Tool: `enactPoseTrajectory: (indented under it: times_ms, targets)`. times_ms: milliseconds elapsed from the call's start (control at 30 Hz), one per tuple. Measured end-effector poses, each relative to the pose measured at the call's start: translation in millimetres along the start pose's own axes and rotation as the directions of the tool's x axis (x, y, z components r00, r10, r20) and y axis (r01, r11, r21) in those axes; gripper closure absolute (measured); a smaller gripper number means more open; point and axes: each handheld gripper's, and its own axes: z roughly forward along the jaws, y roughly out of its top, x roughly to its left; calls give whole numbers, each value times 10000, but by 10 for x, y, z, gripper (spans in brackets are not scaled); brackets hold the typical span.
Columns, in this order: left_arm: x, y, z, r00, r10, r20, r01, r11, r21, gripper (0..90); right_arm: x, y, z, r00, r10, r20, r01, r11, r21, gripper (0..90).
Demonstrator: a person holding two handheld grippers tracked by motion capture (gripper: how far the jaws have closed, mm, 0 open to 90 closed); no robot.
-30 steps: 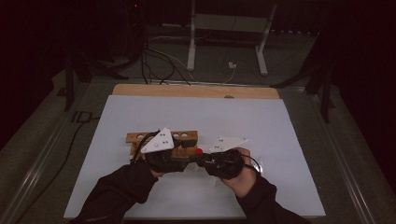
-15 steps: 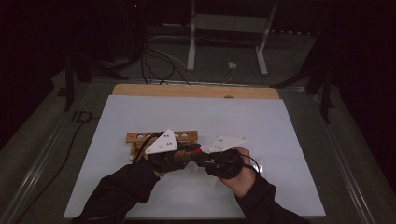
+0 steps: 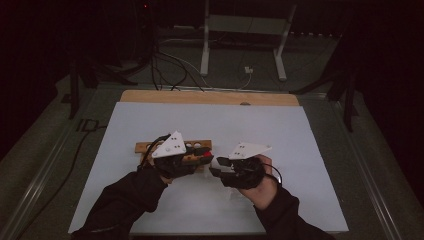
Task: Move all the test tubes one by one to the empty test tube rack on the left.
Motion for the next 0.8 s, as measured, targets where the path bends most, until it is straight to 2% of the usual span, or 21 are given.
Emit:
enactPoseTrajectory:
  times_ms: [33,67,133,200,267,333,467,500,567,700,800]
  targets:
    - [21,11,-16,10000,-33,-63,33,10000,0,720,-21,3,-45,10000,89,46,-88,9997,-237,461]
    - [40,22,-30,9999,-81,-83,81,10000,-44,720,-21,3,-45,10000,89,46,-88,9997,-237,461]
    - [71,48,-53,9996,-117,-254,115,9999,-60,720,-41,12,-110,9995,193,262,-179,9984,-528,392]
    - [104,71,-72,9993,-175,-340,172,9998,-101,720,-47,17,-133,9991,223,360,-200,9977,-641,370]
    - [133,92,-81,9986,-171,-499,166,9998,-95,720,-74,35,-209,9978,364,555,-307,9945,-1003,274]
    - [168,109,-87,9979,-215,-618,207,9997,-135,720,-89,41,-238,9977,429,517,-370,9931,-1110,248]
    - [250,123,-86,9946,-354,-973,341,9993,-147,720,-155,59,-342,9947,801,645,-696,9859,-1521,139]
    - [272,121,-86,9938,-399,-1037,385,9991,-161,720,-171,58,-370,9935,863,736,-732,9835,-1652,100]
    - [314,115,-87,9918,-497,-1179,479,9987,-181,720,-204,53,-423,9941,886,633,-758,9806,-1809,4]
    - [399,119,-71,9874,-634,-1453,614,9979,-182,720,-270,38,-551,9925,984,720,-811,9737,-2129,0]
    - [458,141,-55,9843,-668,-1633,636,9977,-246,720,-292,35,-596,9917,951,871,-738,9723,-2219,0]
